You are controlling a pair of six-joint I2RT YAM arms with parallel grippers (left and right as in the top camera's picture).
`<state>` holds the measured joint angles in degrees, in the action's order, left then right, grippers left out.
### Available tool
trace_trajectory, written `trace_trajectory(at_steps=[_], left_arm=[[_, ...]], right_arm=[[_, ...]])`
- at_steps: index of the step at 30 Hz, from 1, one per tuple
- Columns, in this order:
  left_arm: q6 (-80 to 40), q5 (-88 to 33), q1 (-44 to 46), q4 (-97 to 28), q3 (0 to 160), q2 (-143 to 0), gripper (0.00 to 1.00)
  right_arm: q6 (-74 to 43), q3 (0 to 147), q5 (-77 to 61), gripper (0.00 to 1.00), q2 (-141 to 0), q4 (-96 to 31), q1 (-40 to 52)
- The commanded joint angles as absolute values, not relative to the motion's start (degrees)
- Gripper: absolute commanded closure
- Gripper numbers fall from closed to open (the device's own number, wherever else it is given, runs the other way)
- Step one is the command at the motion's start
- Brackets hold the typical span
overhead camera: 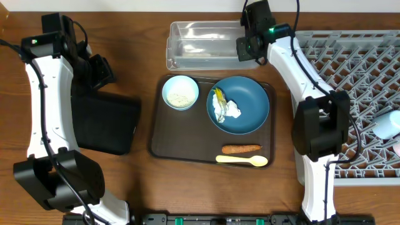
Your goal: Sort waste into correct bins and load items into the dishwasher rack
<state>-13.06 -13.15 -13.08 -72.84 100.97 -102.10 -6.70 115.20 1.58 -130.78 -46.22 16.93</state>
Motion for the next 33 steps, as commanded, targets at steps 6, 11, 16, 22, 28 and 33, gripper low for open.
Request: trace_trajectory(at_steps=[6, 11, 16, 22, 28, 33], left_arm=[[-12.49, -12.80, -13.21, -73.08, 101.49, -101.84, 0.39], [-12.49, -12.80, -13.21, -73.08, 101.49, -101.84, 0.39], [-12.49, -12.80, -13.21, -73.08, 101.47, -101.84, 0.35], [-12.49, -12.78, -13.21, -73.08, 101.47, -101.84, 0.32], [-12.49, -12.80, -13.21, -73.08, 101.34, -101.84, 0.26], [-12.49, -12.80, -13.21, -73.08, 100.73, -101.84, 0.25]], right_arm=[[-5.91, 116.60, 3.20, 0.99, -130.26, -48.45, 16.47], [-5.96, 116.68, 2.92, 0.97, -127.55, -50.68, 16.47], [-5.93, 117.23, 2.74, 0.59, -119.09, -51.05, 16.47], [-5.91, 117.21, -3.66, 0.53, -109.01, -60.07, 16.88], [-5.93, 116.53, -8.40, 0.53, -108.90, -76.75, 19.20], [-5.93, 110.30, -8.56, 0.53, -109.60, -78.39, 22.76]])
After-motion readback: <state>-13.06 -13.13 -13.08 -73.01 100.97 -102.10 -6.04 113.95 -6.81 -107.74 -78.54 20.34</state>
